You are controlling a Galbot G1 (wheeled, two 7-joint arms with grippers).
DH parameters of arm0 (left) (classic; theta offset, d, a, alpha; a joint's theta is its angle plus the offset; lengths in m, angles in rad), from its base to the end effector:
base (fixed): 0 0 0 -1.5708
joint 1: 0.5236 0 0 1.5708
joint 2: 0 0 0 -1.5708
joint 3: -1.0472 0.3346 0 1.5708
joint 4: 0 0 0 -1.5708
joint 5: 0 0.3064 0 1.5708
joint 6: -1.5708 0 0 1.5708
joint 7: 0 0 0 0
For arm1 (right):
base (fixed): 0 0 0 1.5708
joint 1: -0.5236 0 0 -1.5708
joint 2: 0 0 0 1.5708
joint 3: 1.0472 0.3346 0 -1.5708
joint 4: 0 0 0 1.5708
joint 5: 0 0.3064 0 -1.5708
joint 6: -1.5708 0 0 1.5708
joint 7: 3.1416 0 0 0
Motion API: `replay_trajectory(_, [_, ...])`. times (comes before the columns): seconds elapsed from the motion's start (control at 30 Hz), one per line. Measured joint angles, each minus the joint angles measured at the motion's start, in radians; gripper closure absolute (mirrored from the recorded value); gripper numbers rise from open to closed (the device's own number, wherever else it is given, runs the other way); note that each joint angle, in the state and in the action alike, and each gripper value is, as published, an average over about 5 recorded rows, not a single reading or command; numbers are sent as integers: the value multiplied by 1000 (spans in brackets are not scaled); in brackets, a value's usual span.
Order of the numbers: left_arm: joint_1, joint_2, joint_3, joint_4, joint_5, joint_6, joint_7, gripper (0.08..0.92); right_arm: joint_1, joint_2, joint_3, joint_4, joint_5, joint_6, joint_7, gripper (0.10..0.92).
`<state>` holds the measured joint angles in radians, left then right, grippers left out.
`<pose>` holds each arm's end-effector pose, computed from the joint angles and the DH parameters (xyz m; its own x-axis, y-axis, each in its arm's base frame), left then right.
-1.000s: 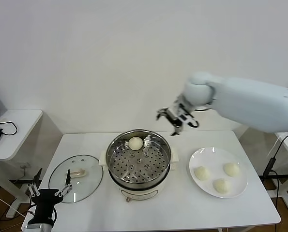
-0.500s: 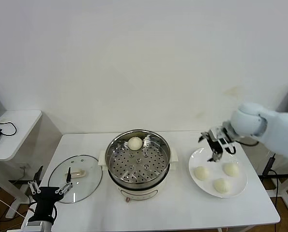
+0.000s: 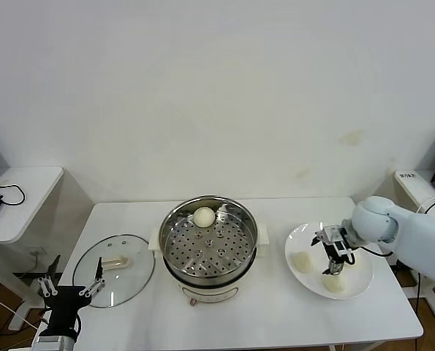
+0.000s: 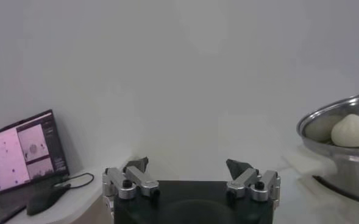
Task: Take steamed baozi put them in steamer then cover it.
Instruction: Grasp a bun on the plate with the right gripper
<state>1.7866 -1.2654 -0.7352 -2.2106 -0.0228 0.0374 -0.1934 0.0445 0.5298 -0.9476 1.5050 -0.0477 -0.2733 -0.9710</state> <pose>0.0905 0.0948 -0.2573 -0.9839 -0.1747 0.0386 -0.1503 0.9241 0.3514 0.4061 -0.1524 -0.1767 -0.2170 -0.1117 0.9698 -0.9610 -0.1499 -0.2324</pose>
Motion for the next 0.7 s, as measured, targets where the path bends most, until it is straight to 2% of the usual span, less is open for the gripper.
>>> replay_trajectory(0.5, [2, -2, -9, 4, 3, -1, 0, 177, -78, 122, 53, -137, -44, 1, 7, 205])
replay_trajectory(0.7, [2, -3, -9, 6, 3, -2, 0, 177, -92, 156, 64, -162, -53, -4, 4, 228])
